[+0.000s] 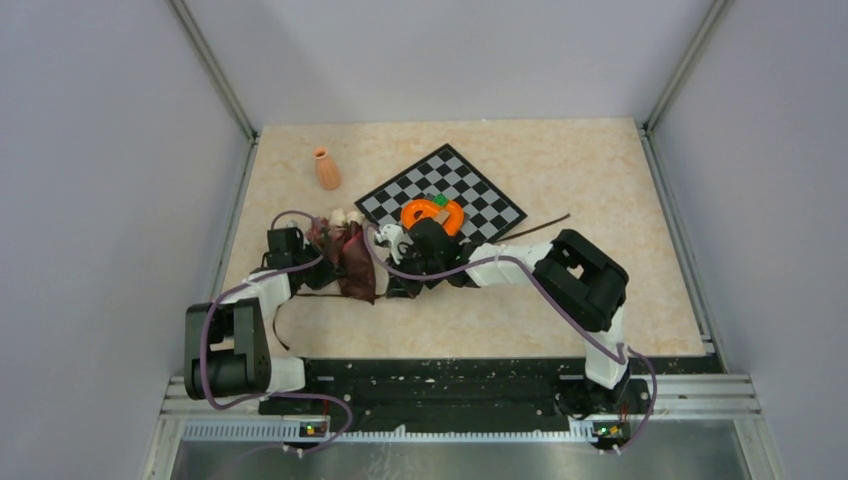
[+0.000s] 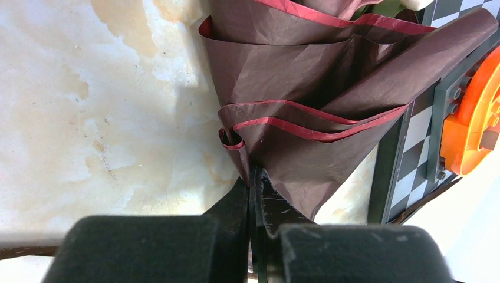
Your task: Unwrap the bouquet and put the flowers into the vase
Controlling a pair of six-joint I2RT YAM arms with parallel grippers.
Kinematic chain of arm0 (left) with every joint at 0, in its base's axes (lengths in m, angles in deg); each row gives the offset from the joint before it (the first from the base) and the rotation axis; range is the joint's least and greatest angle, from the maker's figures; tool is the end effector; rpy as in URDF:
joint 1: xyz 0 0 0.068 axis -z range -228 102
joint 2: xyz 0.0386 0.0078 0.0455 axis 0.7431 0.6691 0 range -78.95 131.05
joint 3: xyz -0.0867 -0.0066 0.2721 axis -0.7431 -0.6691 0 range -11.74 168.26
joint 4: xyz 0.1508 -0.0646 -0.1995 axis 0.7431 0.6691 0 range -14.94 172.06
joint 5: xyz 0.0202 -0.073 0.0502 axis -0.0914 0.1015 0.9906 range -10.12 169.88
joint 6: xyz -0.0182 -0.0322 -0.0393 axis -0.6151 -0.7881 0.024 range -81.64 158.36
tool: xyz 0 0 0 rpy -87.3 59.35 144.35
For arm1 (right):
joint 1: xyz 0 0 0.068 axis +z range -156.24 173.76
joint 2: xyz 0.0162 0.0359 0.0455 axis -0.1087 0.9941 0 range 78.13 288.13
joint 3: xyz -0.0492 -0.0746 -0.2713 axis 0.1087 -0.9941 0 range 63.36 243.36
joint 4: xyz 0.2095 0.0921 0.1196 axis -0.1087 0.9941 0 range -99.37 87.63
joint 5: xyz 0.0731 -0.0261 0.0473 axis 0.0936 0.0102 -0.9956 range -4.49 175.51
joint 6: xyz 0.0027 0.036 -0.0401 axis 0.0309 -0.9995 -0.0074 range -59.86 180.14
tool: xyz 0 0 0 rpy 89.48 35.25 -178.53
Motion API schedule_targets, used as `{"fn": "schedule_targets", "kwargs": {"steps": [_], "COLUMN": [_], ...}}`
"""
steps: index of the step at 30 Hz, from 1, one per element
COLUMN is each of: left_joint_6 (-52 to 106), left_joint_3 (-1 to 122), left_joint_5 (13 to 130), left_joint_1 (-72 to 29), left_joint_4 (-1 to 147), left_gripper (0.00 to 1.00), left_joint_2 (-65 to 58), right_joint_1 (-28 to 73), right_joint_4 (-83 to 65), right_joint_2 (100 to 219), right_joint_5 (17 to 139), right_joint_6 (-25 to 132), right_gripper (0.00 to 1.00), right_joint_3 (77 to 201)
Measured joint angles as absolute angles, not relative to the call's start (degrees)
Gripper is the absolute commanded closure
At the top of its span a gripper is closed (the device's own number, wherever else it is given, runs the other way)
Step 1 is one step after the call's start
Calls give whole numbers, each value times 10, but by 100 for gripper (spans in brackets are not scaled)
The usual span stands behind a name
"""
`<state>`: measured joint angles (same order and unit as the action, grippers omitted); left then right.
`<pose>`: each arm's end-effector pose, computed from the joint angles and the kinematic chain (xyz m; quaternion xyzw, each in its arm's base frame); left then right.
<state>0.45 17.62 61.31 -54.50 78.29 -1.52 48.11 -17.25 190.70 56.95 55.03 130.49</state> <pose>0.2329 0.0152 0.1603 -0.3023 0.8823 -0.2350 0.2736 0.2322 0.3529 0.1753 -0.4613 0.7449 0.4045 0.2621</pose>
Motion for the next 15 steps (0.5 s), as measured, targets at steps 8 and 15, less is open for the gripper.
{"fn": "schedule_targets", "kwargs": {"steps": [8, 15], "left_joint_6": [26, 43], "left_joint_3": [176, 176], "left_joint_5": [606, 597], "left_joint_1": [-545, -545], "left_joint_4": [781, 781], "left_gripper": [100, 100], "left_joint_2": [-16, -23], "right_joint_1": [481, 481], "right_joint_4": [-178, -181], "right_joint_2": [1915, 1957], "right_joint_5": [598, 617], "right_joint_6": [521, 515], "right_gripper": [100, 100], "right_joint_3": [1337, 1414]}}
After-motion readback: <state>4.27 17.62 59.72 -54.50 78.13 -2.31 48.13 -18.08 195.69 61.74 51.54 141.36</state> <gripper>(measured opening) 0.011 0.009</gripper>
